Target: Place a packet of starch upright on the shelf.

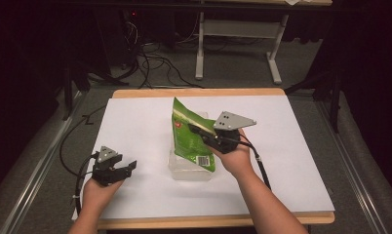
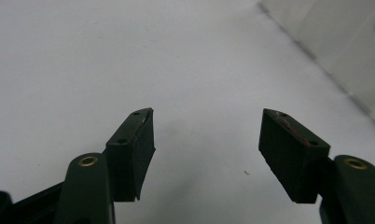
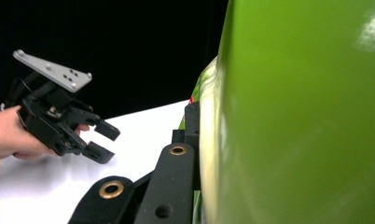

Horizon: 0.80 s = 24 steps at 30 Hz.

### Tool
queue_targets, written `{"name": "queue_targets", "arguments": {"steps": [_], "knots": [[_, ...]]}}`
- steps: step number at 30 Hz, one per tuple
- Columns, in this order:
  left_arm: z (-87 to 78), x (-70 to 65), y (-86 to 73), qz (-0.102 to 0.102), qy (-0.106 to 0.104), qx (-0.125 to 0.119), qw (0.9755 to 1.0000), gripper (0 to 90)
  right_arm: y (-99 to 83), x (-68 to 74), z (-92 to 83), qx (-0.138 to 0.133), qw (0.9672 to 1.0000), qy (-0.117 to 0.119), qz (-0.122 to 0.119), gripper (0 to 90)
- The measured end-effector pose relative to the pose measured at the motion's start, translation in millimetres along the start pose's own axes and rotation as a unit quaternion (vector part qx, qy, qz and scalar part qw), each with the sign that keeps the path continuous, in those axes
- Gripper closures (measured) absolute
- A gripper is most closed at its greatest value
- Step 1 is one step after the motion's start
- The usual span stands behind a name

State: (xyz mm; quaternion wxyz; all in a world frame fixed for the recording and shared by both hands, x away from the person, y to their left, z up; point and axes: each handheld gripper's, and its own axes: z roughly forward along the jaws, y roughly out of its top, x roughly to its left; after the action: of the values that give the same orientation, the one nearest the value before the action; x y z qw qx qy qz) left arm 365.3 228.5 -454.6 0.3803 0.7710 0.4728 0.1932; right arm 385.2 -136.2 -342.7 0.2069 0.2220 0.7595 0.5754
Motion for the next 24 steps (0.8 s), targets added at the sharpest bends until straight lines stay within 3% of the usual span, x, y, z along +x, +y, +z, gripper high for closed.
{"name": "queue_targets", "arguments": {"steps": [11,17,24], "knots": [[0.3,-0.3,-0.2,0.0,0.002,0.001,1.0,36.4,-11.0,-5.9,16.9,0.006,0.9999,0.009,-0.003,85.4],[-0.1,-0.8,-0.1,-0.001,0.002,-0.001,1.0,36.5,-25.2,-7.9,11.3,0.021,0.9991,0.011,0.037,72.7],[0.6,-1.8,-0.1,0.002,0.001,0.001,1.0,36.5,-44.6,-9.7,-1.6,0.03,0.9975,0.008,0.064,69.6]]}}
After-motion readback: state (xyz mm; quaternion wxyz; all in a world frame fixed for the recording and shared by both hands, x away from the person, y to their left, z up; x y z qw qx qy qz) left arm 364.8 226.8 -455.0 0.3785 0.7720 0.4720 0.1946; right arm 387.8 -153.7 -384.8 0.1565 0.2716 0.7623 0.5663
